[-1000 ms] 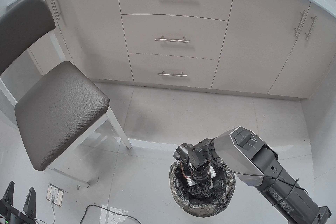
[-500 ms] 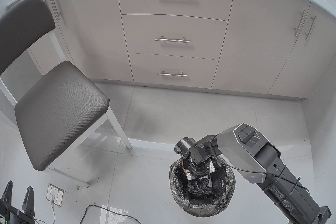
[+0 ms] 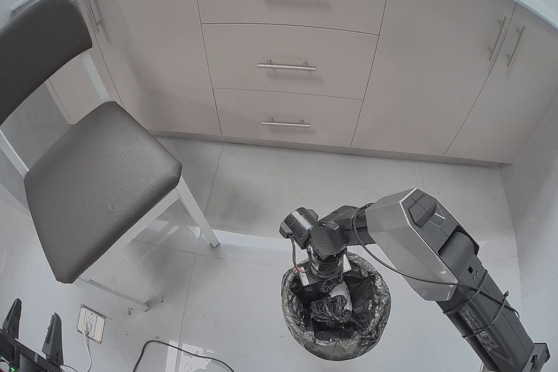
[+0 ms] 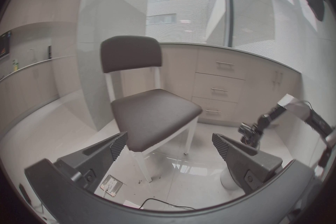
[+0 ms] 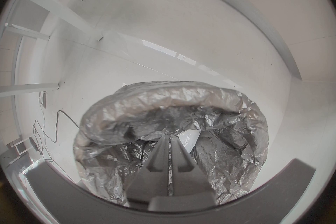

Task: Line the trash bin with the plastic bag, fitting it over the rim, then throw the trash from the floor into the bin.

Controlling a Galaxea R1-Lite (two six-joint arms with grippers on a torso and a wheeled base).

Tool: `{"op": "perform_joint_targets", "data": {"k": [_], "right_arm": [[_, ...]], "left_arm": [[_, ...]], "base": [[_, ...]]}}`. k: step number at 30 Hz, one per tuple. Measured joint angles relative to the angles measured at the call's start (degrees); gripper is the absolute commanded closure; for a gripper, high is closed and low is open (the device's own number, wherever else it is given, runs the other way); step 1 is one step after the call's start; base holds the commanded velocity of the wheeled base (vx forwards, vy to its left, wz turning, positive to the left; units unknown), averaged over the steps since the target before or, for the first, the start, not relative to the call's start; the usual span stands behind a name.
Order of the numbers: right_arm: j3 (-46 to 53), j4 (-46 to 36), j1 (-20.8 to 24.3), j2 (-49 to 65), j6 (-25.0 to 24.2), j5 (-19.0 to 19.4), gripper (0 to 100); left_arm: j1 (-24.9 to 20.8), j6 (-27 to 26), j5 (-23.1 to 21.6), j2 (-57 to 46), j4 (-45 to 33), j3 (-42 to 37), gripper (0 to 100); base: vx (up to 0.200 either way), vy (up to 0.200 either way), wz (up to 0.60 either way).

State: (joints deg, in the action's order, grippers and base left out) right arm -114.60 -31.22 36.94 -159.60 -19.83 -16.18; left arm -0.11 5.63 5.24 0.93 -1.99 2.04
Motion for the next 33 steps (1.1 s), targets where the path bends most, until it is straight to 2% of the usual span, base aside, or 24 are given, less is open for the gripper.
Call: {"op": "perform_joint_targets", "data": {"k": [4,10,21,28,33], "right_arm": [[0.0,0.0,0.5,1.0,0.3,0.0,100],[0.0,-2.7,1.0,3.3,0.5,-0.1,100],[0.0,-27.4,0.1,14.2,0.3,0.0,100],[0.0,-45.6,-5.3,26.6,0.0,0.9,100],[0.0,-53.8,-9.9,36.4,0.9,2.3,100]], "left_arm": [[0.0,-5.0,-3.2,0.0,0.5,-0.7,0],[0.0,-4.4,-3.9,0.0,0.8,-1.0,0],[0.0,-4.2,-3.9,0.0,0.9,-1.0,0],[0.0,-4.3,-3.8,0.0,1.4,-1.0,0],[0.0,-4.3,-3.8,0.0,1.6,-1.0,0]], "base": [[0.000,0.000,0.00],[0.000,0.000,0.00],[0.000,0.000,0.00],[0.000,0.000,0.00],[0.000,0.000,0.00]]}}
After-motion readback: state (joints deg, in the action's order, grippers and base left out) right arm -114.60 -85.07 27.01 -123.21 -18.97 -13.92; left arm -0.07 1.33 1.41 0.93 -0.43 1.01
